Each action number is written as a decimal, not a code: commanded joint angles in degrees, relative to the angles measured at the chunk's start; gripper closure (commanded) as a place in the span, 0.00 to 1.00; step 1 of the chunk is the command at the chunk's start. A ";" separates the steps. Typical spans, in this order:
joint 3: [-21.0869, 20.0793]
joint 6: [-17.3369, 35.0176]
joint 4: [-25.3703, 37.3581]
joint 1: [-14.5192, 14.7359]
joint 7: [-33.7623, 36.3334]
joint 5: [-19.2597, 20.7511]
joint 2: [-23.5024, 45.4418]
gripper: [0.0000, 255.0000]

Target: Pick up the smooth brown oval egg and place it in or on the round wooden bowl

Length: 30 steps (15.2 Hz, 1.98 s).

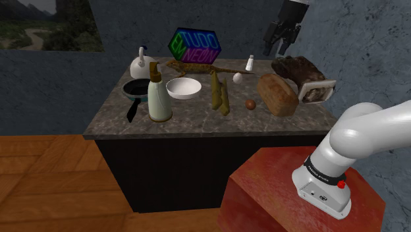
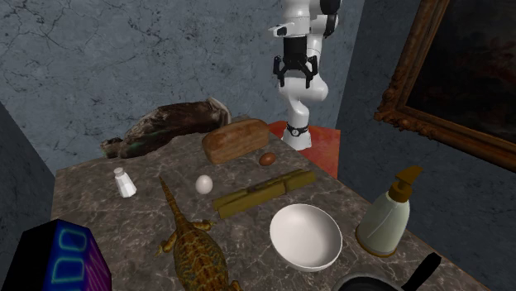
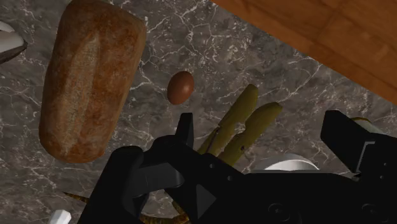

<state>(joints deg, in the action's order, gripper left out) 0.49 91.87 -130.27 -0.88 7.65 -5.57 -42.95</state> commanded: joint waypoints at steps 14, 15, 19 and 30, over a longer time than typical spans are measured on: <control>4.38 24.29 -17.72 -0.66 -10.30 3.46 8.11 0.00; 4.76 26.35 -18.58 -0.71 -11.10 3.67 9.42 0.00; 6.40 34.81 -21.18 -0.83 -14.37 4.34 15.66 0.00; 8.06 48.78 -24.50 -0.09 -17.85 3.37 26.64 0.00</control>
<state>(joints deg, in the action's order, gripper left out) 8.58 139.11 -154.54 -1.21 -10.13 -1.88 -17.57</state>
